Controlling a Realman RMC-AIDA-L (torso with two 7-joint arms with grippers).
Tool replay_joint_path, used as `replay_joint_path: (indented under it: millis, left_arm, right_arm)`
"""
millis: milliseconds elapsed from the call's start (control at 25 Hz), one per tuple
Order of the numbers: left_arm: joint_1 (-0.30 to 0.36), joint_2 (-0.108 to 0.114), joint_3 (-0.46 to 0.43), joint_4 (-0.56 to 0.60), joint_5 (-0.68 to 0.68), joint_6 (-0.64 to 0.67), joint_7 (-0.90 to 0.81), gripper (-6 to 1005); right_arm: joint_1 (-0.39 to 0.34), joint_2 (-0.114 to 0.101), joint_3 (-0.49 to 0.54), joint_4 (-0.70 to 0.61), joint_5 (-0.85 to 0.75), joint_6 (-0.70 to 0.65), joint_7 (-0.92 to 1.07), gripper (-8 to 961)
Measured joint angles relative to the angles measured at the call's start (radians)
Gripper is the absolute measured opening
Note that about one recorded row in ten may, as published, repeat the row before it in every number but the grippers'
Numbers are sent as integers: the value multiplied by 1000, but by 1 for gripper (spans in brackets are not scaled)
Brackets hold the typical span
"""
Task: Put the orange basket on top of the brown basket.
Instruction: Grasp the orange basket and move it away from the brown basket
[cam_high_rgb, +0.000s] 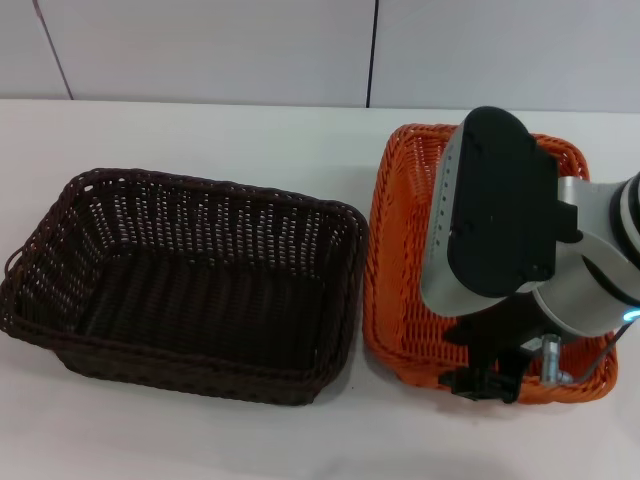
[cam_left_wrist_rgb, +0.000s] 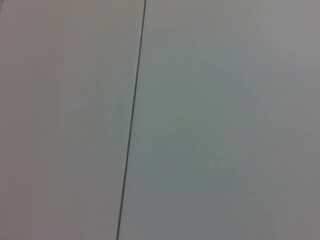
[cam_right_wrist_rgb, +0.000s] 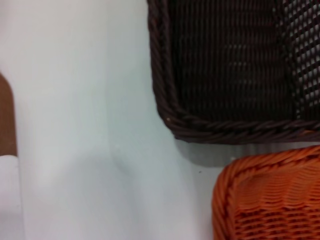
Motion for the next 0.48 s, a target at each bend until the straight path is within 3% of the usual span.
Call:
replay_joint_path:
  millis: [480]
  left_arm:
    - [-4, 0, 0, 3, 3, 0, 1, 522]
  right_arm:
    - [-1, -2, -13, -118, -9, -65, -26, 548]
